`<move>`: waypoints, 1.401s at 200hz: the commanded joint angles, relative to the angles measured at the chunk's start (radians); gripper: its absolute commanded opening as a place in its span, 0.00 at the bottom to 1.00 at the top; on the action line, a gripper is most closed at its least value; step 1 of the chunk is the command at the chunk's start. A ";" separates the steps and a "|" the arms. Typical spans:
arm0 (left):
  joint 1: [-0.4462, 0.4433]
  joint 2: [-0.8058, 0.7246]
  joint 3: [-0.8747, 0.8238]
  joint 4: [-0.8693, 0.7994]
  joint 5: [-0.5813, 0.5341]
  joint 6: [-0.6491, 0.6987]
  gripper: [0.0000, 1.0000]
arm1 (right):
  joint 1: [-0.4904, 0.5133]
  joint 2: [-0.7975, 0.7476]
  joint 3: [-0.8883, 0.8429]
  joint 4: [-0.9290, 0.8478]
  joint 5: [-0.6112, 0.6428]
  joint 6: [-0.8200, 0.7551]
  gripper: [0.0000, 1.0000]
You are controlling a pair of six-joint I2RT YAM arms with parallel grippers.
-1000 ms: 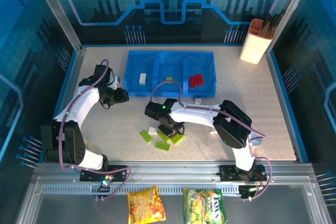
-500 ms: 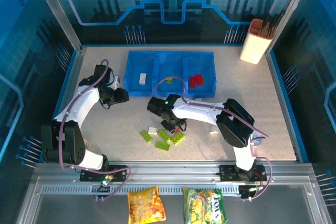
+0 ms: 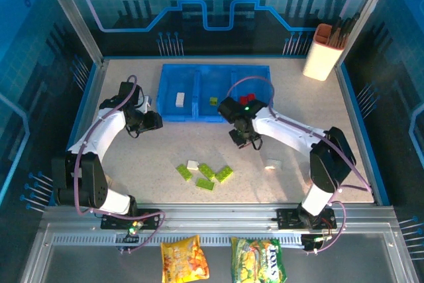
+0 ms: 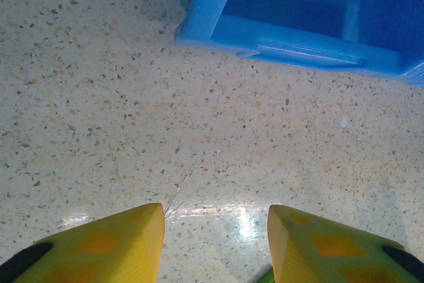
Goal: Sort the legos into containers by color
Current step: Pick up the lego from the bottom-center of the table, then place the lego in the container.
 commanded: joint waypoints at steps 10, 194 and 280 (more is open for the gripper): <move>-0.002 0.006 0.001 -0.033 -0.002 0.026 0.46 | -0.083 -0.043 0.020 -0.013 0.030 -0.025 0.40; -0.002 0.009 0.005 -0.035 -0.002 0.027 0.46 | -0.351 0.335 0.443 0.188 -0.137 -0.078 0.40; -0.003 0.012 0.005 -0.036 -0.013 0.028 0.46 | -0.431 0.560 0.654 0.286 -0.271 -0.041 0.40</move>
